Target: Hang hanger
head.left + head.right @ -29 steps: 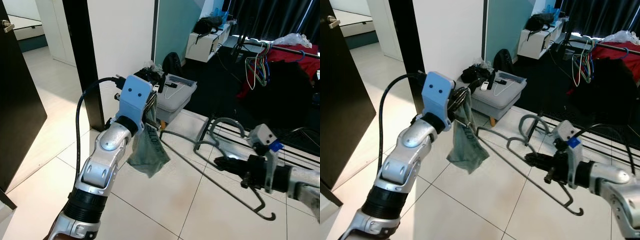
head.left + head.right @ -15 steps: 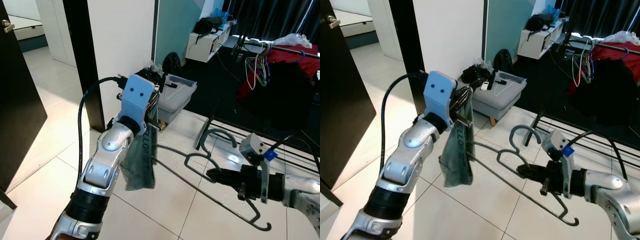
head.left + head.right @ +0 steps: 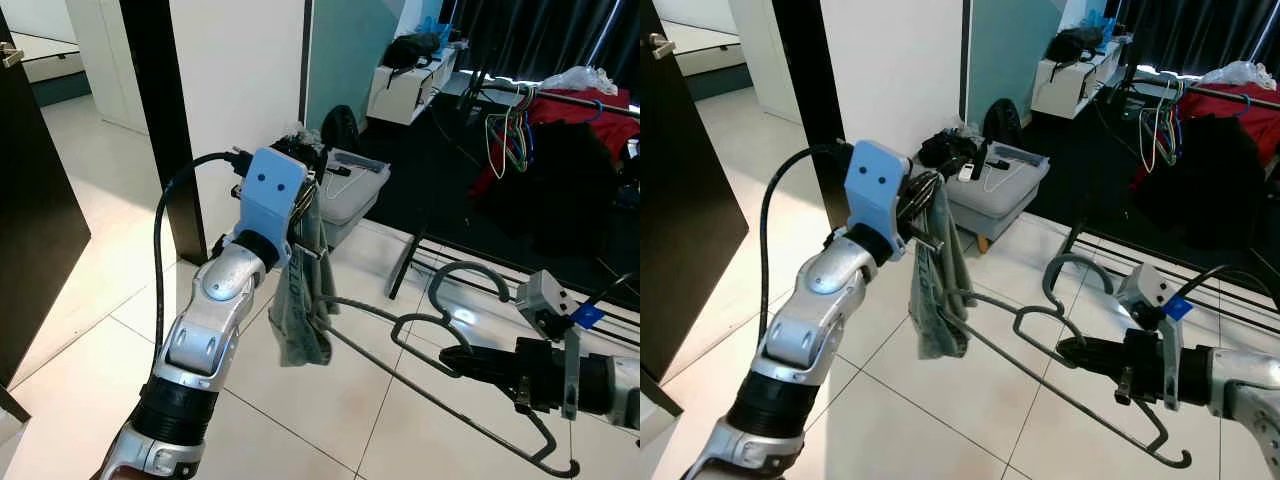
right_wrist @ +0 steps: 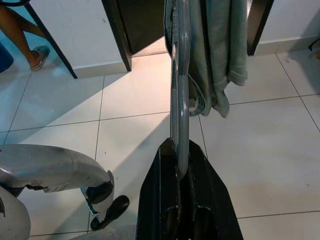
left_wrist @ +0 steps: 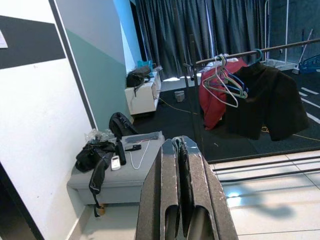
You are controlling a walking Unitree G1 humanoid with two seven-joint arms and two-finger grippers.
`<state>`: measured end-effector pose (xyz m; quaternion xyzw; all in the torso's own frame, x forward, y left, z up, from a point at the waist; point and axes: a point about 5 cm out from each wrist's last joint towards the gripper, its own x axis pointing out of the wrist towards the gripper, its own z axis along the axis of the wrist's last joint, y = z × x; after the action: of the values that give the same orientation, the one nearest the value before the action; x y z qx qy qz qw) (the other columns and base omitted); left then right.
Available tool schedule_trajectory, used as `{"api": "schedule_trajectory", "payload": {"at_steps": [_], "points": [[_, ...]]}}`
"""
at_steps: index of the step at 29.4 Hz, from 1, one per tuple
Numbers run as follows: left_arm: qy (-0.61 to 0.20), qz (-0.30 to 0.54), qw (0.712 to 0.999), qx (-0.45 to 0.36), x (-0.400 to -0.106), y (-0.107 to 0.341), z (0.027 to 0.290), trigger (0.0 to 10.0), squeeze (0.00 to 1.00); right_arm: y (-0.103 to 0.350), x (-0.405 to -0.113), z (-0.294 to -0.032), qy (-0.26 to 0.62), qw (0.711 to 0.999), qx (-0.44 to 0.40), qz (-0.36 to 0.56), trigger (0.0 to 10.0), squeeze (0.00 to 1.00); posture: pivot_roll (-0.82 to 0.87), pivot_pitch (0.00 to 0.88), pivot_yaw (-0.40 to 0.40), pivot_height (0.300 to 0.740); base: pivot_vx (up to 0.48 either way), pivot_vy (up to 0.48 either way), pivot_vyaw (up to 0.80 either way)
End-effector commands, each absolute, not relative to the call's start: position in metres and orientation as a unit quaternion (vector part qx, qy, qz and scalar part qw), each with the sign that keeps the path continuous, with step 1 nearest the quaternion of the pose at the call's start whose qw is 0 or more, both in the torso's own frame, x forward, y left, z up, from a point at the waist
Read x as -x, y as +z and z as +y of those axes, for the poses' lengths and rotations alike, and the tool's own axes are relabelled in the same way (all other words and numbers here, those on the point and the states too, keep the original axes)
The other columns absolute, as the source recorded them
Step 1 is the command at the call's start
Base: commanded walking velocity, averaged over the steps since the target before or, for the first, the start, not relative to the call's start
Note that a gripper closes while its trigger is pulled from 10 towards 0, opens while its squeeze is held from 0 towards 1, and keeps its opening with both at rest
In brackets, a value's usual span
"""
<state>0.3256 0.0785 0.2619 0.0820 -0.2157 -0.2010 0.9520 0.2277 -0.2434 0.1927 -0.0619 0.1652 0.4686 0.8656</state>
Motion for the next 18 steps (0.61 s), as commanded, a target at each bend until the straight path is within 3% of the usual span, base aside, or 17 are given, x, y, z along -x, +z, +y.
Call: {"api": "schedule_trajectory", "payload": {"at_steps": [1, 18], "points": [[-0.206, -0.223, 0.949, -0.084, -0.3242, 0.2666, 0.0759, 10.0, 0.00, 0.1943, -0.2279, -0.2396, 0.476, 0.862, 0.064, 0.162, 10.0, 0.00, -0.03, 0.029, -0.061, 0.740, 0.000, 0.000, 0.00], [-0.206, -0.226, 0.949, -0.080, -0.3237, 0.2685, 0.0746, 10.0, 0.00, 0.1909, -0.2245, -0.2359, 0.491, 0.849, 0.071, 0.182, 10.0, 0.00, -0.03, 0.029, -0.067, 0.740, 0.000, 0.000, 0.00]]}}
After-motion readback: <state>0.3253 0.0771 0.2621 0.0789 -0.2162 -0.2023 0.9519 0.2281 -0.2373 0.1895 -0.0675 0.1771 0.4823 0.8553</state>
